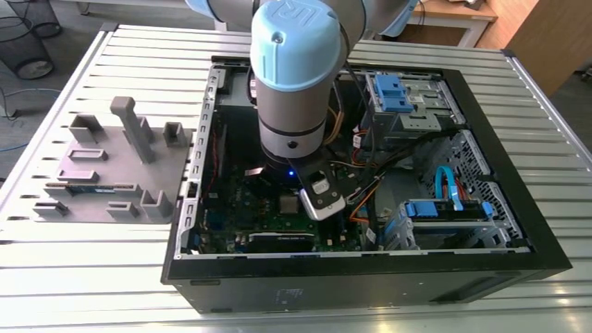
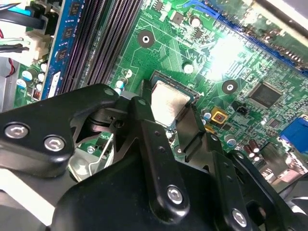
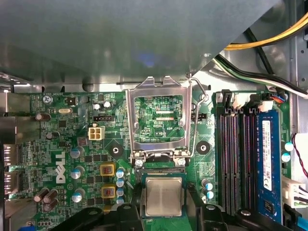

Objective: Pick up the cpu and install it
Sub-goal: 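Place the cpu into insertion slot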

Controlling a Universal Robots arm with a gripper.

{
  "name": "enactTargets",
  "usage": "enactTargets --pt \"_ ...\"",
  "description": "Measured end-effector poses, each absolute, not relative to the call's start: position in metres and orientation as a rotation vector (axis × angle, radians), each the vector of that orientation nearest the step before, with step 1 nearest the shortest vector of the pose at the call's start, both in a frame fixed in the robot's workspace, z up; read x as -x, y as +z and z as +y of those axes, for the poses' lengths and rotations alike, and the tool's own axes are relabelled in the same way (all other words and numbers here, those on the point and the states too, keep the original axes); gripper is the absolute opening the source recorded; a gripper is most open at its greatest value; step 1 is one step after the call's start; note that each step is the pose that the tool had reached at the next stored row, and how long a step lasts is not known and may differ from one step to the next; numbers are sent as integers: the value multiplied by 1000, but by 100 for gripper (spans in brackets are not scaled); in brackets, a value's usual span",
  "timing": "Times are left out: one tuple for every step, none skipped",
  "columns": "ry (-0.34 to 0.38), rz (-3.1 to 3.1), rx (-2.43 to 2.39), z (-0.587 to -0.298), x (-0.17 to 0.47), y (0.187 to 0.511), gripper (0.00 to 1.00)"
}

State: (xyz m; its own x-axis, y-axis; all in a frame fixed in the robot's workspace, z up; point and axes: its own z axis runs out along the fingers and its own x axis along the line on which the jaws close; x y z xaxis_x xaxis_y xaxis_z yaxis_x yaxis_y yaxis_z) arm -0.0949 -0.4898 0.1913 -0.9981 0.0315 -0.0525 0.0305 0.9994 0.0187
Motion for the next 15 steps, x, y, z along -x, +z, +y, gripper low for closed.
enactTargets --pt "32 3088 -48 -490 95 191 48" --pt "33 3088 -48 -490 95 191 48" --pt "34 3088 -48 -490 95 191 48" --pt "34 3088 -48 -490 95 191 48" --pt "35 3088 -48 -490 95 191 48" --pt "35 3088 -48 -490 95 191 48" --pt "36 3088 -48 -490 95 191 48" --pt "37 3088 -48 -490 96 191 48" --pt "37 3088 -48 -490 97 191 48" --pt "38 3088 -48 -490 98 191 48" --pt "38 3088 -48 -490 98 191 48" --pt "38 3088 -48 -490 98 191 48" --pt "38 3088 -48 -490 98 191 48" --pt "38 3088 -48 -490 98 191 48" --pt "38 3088 -48 -490 98 191 48"
